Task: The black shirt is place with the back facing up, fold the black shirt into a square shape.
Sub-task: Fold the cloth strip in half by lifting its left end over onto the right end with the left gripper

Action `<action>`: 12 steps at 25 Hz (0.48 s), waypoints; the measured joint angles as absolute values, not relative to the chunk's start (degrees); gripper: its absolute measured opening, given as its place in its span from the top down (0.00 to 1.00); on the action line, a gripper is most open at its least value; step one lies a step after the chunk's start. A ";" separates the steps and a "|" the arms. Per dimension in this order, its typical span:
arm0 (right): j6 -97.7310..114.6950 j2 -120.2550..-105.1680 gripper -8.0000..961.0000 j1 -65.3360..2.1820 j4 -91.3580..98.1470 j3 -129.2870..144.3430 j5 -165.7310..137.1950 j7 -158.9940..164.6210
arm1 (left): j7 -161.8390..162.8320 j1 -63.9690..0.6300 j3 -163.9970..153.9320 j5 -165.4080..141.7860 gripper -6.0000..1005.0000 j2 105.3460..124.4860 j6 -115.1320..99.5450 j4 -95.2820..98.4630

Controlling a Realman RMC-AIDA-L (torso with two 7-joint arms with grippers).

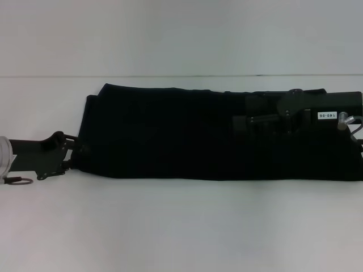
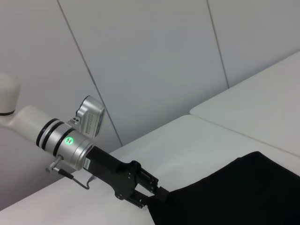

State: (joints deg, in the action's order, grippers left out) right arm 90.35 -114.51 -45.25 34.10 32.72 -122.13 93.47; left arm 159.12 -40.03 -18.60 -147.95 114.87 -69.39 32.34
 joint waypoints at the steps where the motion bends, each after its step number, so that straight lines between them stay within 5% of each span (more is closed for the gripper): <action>1: 90.36 -114.51 0.05 -45.25 34.10 32.77 -122.08 93.47 | 159.11 -40.01 -18.62 -148.01 0.48 114.87 -69.31 32.34; 12: 90.14 -114.58 0.05 -45.27 34.10 33.15 -122.07 93.37 | 157.90 -39.90 -18.90 -148.37 0.71 115.02 -68.10 32.08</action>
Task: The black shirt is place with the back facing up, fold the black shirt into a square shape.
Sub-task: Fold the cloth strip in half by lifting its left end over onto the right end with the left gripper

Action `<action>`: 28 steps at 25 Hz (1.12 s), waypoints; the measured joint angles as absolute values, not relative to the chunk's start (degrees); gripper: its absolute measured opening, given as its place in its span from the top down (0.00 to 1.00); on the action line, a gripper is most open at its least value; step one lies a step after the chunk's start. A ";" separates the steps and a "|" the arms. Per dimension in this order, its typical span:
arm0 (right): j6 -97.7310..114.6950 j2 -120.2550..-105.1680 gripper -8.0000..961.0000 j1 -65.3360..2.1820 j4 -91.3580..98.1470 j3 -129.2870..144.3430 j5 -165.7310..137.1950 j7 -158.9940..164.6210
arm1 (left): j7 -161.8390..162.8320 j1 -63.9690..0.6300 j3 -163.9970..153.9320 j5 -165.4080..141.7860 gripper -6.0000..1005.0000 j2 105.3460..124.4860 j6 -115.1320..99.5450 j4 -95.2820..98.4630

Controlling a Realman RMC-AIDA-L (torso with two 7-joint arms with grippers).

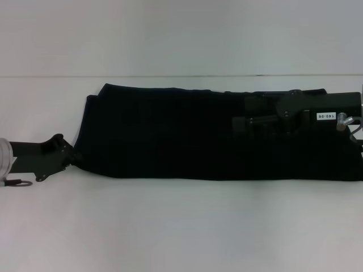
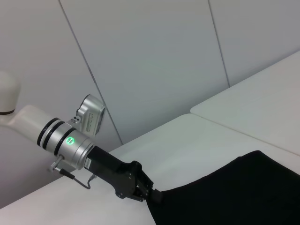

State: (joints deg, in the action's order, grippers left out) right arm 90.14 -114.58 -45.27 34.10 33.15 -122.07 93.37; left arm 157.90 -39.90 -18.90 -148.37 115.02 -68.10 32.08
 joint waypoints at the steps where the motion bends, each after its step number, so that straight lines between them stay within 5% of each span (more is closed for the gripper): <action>1: 90.13 -114.58 0.05 -45.26 34.10 33.14 -122.06 93.36 | 157.71 -39.90 -18.90 -148.38 0.76 115.00 -68.06 31.88; 5: 89.91 -114.71 0.05 -45.20 34.09 33.27 -122.26 93.17 | 156.45 -39.51 -18.81 -148.43 0.94 115.01 -68.03 31.56; 14: 89.82 -115.04 0.05 -44.85 33.72 34.35 -122.40 93.63 | 145.66 -35.51 -13.51 -144.59 0.98 115.63 -69.97 32.88; 28: 84.98 -118.55 0.05 -48.18 33.66 34.64 -121.48 96.06 | 135.89 -26.46 -3.87 -144.08 0.97 113.41 -80.05 46.28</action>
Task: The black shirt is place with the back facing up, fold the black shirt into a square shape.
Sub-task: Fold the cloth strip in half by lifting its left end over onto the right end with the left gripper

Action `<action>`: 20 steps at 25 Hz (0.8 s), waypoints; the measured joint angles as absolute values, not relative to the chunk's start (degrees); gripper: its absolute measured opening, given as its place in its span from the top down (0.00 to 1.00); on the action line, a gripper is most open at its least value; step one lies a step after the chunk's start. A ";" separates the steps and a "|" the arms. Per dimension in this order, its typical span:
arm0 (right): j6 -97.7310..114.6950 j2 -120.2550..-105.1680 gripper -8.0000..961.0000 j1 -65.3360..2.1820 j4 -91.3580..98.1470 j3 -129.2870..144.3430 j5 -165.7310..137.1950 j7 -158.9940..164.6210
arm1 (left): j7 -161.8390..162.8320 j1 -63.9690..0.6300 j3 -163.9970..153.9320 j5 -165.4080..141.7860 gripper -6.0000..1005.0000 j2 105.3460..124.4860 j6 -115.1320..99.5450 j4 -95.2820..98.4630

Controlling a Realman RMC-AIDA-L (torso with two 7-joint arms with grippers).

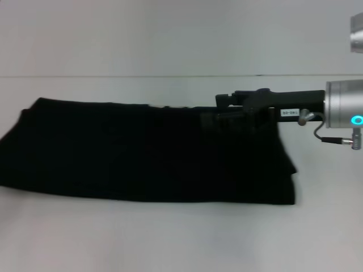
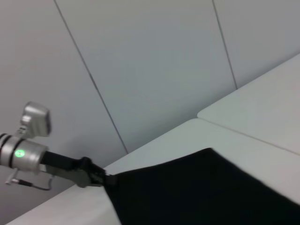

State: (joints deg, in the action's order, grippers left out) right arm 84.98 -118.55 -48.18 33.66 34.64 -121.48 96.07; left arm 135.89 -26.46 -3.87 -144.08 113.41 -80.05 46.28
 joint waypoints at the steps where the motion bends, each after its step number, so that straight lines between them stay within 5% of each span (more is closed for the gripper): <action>1: 84.57 -118.73 0.05 -48.40 33.59 34.64 -121.48 96.07 | 135.85 -25.98 -3.45 -144.09 0.97 113.22 -80.48 46.97; 11: 83.79 -119.29 0.05 -48.06 33.49 34.17 -121.45 95.94 | 135.69 -26.59 -2.23 -144.30 0.97 111.28 -83.51 49.32; 20: 84.25 -117.20 0.05 -41.63 34.05 33.65 -115.32 95.39 | 135.02 -39.19 -10.85 -135.21 0.97 110.01 -93.36 45.69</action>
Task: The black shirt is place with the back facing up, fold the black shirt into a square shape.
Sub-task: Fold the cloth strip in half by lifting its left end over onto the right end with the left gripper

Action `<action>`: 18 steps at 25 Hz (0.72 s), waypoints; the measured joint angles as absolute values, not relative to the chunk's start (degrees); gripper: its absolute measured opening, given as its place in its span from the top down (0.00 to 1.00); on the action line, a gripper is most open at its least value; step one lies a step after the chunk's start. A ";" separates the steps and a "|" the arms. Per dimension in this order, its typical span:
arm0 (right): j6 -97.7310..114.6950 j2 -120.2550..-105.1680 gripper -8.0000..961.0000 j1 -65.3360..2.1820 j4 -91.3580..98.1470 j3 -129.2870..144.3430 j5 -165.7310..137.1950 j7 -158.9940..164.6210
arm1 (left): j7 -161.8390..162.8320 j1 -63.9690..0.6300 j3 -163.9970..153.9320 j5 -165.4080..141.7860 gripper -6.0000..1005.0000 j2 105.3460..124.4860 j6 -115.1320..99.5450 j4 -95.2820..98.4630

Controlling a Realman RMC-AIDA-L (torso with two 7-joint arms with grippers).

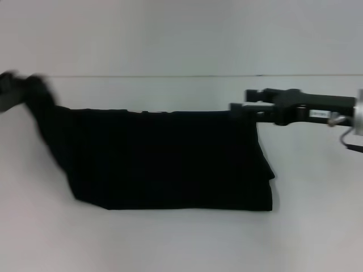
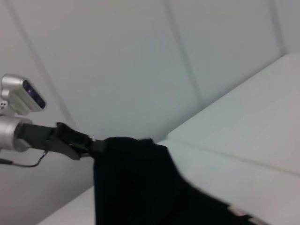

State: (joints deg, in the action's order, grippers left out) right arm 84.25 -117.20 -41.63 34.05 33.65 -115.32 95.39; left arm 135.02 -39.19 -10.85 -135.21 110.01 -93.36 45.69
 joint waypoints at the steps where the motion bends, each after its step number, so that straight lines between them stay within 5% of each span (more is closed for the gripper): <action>1: 84.25 -116.75 0.05 -40.57 34.05 33.55 -114.16 95.36 | 135.02 -40.78 -13.31 -133.23 0.97 110.24 -93.46 44.74; 7: 85.72 -112.88 0.05 -33.52 34.09 32.53 -107.51 95.27 | 134.43 -49.75 -25.69 -127.39 0.97 114.89 -89.92 40.37; 13: 88.40 -110.20 0.05 -29.35 34.16 29.74 -105.75 94.50 | 128.21 -53.21 -29.76 -126.54 0.97 123.92 -77.78 28.82; 18: 88.35 -109.15 0.05 -28.56 34.20 29.64 -106.09 94.38 | 111.52 -52.84 -27.68 -117.62 0.97 124.34 -69.31 6.79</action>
State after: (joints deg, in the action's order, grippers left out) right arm 88.35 -109.15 -28.56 34.20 29.64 -106.10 94.38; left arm 111.52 -52.84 -27.68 -117.62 124.34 -69.31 6.79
